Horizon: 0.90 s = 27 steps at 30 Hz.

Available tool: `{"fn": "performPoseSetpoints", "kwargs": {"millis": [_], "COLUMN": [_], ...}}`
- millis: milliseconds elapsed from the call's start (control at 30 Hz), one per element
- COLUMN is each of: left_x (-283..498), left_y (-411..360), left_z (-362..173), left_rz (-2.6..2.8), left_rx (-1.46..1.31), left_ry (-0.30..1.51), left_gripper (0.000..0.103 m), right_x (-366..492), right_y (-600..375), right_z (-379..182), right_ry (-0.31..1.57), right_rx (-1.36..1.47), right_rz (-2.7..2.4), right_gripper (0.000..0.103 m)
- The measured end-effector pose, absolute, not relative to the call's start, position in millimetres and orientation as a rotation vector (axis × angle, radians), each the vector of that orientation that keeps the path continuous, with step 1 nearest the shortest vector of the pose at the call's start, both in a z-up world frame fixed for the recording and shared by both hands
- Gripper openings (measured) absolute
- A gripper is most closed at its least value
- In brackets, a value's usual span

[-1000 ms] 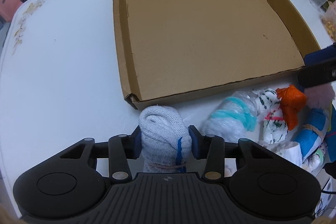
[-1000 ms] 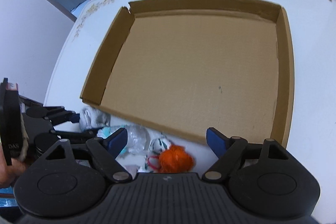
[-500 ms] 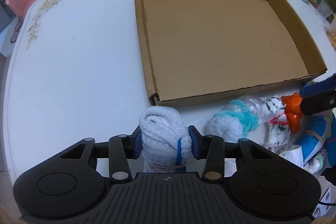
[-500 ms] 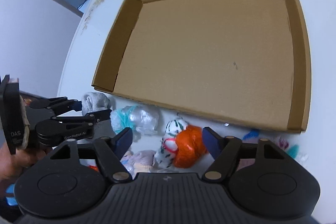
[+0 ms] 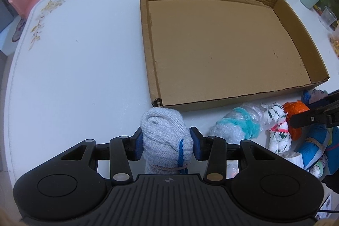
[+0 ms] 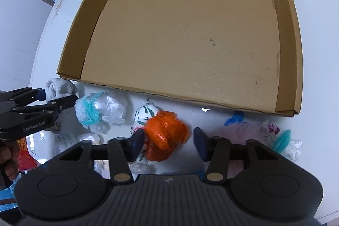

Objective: Organize objects
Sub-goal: 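Grasp the white knit sock bundle with the left gripper while the right grasps the orange bundle, then carry both bundles into the cardboard tray and open both grippers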

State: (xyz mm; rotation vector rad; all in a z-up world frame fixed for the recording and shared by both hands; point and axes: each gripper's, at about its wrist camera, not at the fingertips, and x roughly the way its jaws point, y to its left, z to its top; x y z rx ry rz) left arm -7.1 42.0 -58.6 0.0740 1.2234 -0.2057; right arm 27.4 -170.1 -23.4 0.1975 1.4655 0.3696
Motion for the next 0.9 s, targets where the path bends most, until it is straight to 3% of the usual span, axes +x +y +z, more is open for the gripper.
{"fn": "performPoseSetpoints", "kwargs": {"millis": [133,500,900], "left_x": [-7,-17,-7], "left_y": [45,73,71], "left_z": [-53,-28,31], "left_rz": [-0.204,-0.198,-0.186], "left_rx": [0.062,-0.107,-0.111], "left_ry": [1.209,1.139,0.959], "left_gripper": [0.05,0.051,0.047], "right_x": [27,19,24], "right_y": [-176,-198,-206], "right_z": [-21,-15,2], "right_ry": [1.451,1.379,1.25], "right_rx": [0.205,0.217,0.283], "right_rz": [0.396,0.459,0.507], "right_gripper": [0.03,0.03,0.03]}}
